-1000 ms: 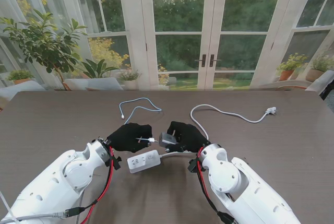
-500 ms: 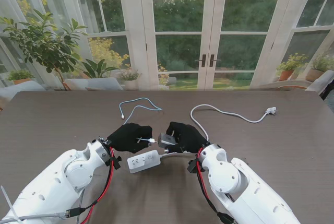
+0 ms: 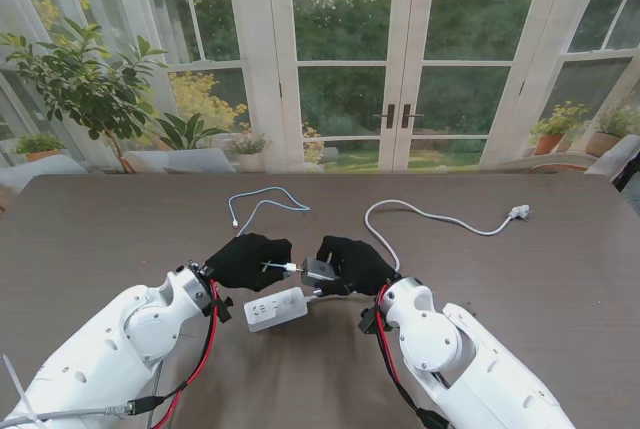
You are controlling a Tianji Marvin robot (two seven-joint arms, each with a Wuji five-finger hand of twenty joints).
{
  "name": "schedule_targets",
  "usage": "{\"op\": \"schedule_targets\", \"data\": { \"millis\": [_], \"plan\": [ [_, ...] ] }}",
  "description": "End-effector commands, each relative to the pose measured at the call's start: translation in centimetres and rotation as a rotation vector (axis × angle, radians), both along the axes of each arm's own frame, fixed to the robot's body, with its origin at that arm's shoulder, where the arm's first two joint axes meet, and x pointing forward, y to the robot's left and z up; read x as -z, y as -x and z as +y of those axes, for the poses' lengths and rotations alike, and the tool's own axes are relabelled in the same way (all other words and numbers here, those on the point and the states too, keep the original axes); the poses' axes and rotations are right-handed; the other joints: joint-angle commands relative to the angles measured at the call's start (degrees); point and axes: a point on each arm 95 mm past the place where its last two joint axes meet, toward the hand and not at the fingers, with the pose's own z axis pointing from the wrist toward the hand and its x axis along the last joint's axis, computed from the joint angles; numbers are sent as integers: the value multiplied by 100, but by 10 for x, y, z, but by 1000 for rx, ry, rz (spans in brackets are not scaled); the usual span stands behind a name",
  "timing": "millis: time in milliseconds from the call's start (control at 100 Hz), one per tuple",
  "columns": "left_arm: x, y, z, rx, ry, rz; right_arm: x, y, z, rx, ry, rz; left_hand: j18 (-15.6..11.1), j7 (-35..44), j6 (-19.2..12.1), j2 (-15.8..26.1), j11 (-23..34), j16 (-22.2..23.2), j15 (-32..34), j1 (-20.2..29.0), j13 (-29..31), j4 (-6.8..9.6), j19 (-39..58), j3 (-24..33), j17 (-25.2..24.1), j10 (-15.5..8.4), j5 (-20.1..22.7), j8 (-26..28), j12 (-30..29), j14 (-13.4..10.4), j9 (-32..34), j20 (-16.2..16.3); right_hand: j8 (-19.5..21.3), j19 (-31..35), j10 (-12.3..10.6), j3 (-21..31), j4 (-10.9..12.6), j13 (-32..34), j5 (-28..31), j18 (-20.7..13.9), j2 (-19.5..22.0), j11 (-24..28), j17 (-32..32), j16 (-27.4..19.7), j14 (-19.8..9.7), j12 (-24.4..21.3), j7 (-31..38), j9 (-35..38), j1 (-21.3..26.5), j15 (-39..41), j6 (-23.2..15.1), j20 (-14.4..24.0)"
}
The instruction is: Set up the charging station
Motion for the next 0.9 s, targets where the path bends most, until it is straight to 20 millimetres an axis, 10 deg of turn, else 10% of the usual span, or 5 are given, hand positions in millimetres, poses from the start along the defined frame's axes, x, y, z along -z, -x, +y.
{"op": "schedule_targets", "data": {
  "millis": [0, 890],
  "plan": [
    [-1, -1, -3, 10, -10, 2, 2, 4, 5, -19, -3, 7, -888, 225, 133, -89, 682, 74, 819, 161, -180, -179, 1615, 311, 246, 230, 157, 61, 89, -1201, 800, 193, 453, 257, -468, 1005, 736, 170, 248, 19, 789, 512, 33, -3314, 19, 54, 1584, 228, 886, 109, -588, 105],
    [-2, -2, -5, 39, -51, 8, -2, 4, 9, -23, 4, 6, -944, 190, 100, -92, 739, 82, 820, 149, -180, -143, 1615, 309, 249, 165, 169, 38, 30, -1248, 792, 187, 453, 256, -463, 995, 735, 171, 240, 19, 803, 513, 33, -3309, 12, 50, 1582, 225, 872, 123, -573, 107]
  ]
}}
